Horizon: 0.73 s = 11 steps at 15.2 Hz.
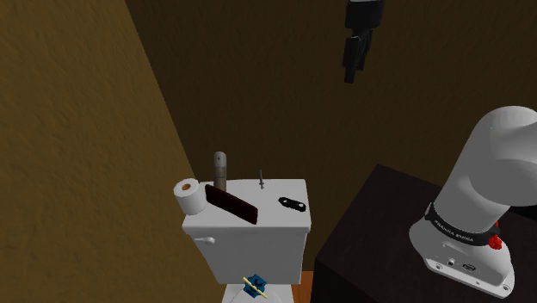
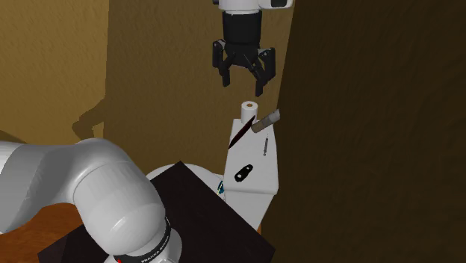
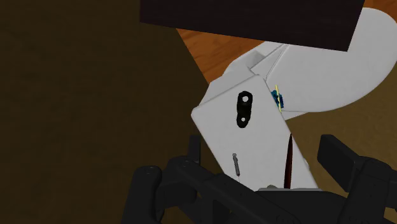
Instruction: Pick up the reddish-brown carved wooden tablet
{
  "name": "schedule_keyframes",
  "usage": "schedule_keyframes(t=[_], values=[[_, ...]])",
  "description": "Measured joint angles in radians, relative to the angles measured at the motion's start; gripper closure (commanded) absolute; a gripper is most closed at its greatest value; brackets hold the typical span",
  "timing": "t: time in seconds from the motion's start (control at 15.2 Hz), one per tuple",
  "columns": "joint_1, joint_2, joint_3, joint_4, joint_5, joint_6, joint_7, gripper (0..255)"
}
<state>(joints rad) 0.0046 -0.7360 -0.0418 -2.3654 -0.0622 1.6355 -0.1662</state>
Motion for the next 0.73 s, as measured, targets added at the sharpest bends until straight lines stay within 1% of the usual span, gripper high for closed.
schedule_keyframes(t=[0.07,0.2,0.46,0.73], values=[[0.000,0.000,0.000,0.000,0.000,0.000,0.000,0],[0.005,0.023,0.004,-0.017,0.009,0.037,0.008,0],[0.022,0.105,0.017,-0.055,0.036,0.155,0.029,0],[0.043,0.221,0.035,-0.064,0.066,0.279,0.052,0]])
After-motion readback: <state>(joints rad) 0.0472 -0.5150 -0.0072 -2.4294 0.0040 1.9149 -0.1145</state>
